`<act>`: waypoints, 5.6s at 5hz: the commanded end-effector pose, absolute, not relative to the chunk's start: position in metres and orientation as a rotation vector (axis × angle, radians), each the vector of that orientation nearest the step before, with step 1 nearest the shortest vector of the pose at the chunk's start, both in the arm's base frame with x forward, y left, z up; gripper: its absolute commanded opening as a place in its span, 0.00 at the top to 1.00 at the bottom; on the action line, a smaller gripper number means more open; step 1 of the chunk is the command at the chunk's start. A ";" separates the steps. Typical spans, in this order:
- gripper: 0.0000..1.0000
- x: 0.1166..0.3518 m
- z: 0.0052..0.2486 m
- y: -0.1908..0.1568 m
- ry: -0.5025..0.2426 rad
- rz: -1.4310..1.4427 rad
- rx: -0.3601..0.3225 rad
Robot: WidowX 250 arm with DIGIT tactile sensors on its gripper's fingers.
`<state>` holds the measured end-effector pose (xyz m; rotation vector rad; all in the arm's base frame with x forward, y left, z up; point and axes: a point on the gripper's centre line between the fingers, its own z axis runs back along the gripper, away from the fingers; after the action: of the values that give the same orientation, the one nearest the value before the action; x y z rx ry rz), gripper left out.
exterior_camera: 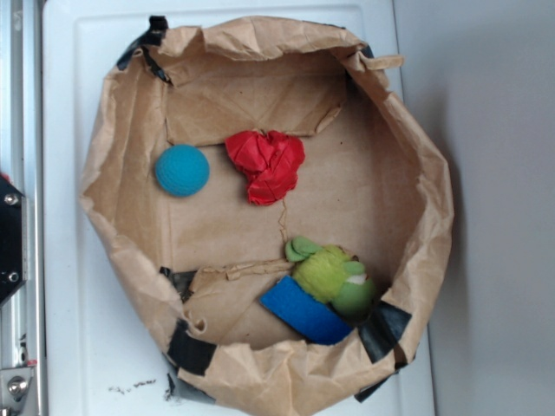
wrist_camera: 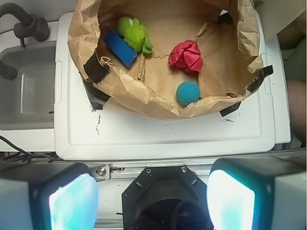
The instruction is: Grab the red paper.
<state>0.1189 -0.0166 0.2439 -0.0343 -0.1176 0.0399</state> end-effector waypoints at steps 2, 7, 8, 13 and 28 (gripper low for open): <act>0.00 0.104 0.262 0.006 -0.147 -0.024 -0.111; 0.00 0.095 0.259 0.024 -0.193 -0.127 -0.131; 0.00 0.123 0.255 0.009 -0.222 -0.136 -0.077; 0.00 0.280 0.157 0.013 -0.221 -0.142 -0.063; 1.00 0.292 0.045 0.036 -0.192 -0.298 0.093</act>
<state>0.2819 0.0327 0.0304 0.0688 -0.1266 -0.2873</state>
